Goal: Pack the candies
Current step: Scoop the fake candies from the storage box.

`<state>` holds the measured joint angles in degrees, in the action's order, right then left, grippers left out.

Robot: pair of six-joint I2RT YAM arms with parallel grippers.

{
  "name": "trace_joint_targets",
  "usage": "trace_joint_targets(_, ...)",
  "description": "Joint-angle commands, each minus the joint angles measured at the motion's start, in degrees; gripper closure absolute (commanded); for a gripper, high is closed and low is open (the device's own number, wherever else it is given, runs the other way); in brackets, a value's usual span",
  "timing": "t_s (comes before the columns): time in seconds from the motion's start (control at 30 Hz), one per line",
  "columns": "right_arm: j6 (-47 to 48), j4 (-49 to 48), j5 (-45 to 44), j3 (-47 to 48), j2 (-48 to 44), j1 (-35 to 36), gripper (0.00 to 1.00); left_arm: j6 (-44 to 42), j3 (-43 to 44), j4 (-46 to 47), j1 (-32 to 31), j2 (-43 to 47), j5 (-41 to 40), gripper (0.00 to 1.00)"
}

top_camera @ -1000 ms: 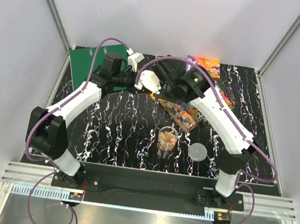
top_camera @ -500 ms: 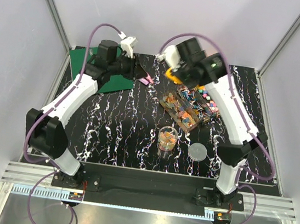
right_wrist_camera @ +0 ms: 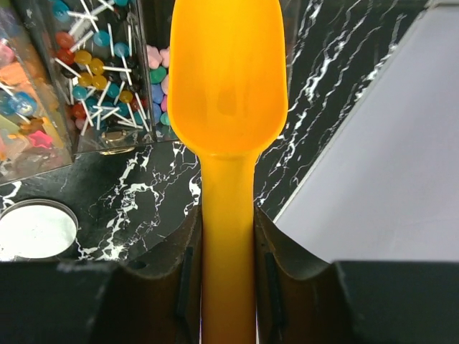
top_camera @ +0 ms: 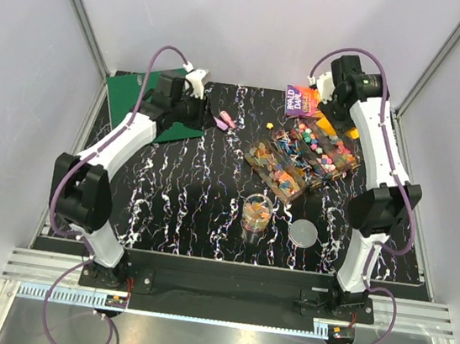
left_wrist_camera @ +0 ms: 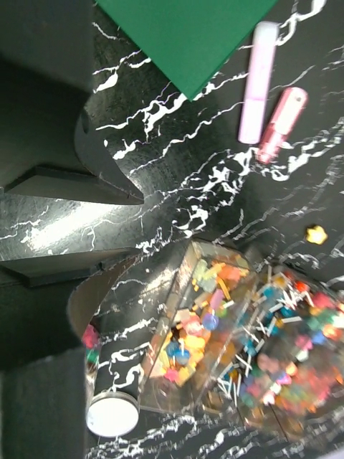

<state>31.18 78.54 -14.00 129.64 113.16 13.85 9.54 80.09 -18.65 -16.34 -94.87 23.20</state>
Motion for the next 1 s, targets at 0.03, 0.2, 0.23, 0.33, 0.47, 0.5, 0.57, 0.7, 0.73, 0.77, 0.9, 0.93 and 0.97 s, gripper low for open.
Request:
trace_joint_targets(0.03, 1.95, 15.06, -1.01, -3.34, 3.2, -1.89, 1.0, 1.0, 0.94, 1.6, -0.1, -3.48, 0.26, 0.67)
trace_joint_targets(0.2, 3.54, 15.06, -3.83, -6.14, 4.7, -2.42, 1.0, 1.89, 1.2, 2.48, -0.1, -5.32, 1.14, 0.67)
trace_joint_targets(0.23, 3.8, 15.06, -4.1, -7.12, 4.61, -2.51, 1.0, 1.8, 1.29, 2.57, -0.1, -5.5, 1.06, 0.67)
trace_joint_targets(0.33, 4.33, 15.06, -4.81, -10.81, 4.17, -2.42, 1.0, 1.53, 1.99, 2.66, -0.1, -6.47, 1.76, 0.67)
trace_joint_targets(0.47, 4.59, 15.15, -5.77, -13.27, 4.08, -2.6, 1.0, 1.62, 3.05, 2.75, 0.17, -7.78, 2.81, 0.67)
trace_joint_targets(0.5, 4.51, 15.06, -5.78, -13.71, 4.26, -2.51, 1.0, 1.53, 3.22, 2.75, 0.25, -7.96, 3.08, 0.67)
trace_joint_targets(0.57, 4.68, 15.06, -6.04, -14.5, 4.43, -2.6, 1.0, 1.53, 3.49, 2.83, 0.34, -8.57, 3.34, 0.67)
trace_joint_targets(0.7, 5.82, 15.06, -6.74, -16.87, 4.87, -2.6, 1.0, 1.88, 3.4, 3.01, 0.6, -9.01, 3.87, 0.67)
trace_joint_targets(0.73, 6.17, 15.06, -6.92, -16.88, 5.57, -2.51, 1.0, 2.06, 3.4, 3.1, 0.61, -9.1, 3.96, 0.67)
trace_joint_targets(0.77, 6.35, 15.06, -6.92, -16.62, 6.1, -2.6, 1.0, 2.15, 3.31, 3.19, 0.69, -9.1, 3.87, 0.67)
trace_joint_targets(0.9, 7.4, 15.06, -7.18, -13.55, 9.52, -2.86, 1.0, 2.41, 3.23, 3.19, 0.87, -8.93, 3.87, 0.67)
trace_joint_targets(0.93, 8.01, 15.06, -7.36, -12.67, 11.01, -2.95, 1.0, 2.41, 3.23, 3.19, 0.96, -8.93, 3.61, 0.67)
trace_joint_targets(0.97, 8.11, 15.06, -7.36, -10.4, 11.81, -3.12, 1.0, 2.41, 3.05, 3.19, 1.13, -8.84, 3.61, 0.67)
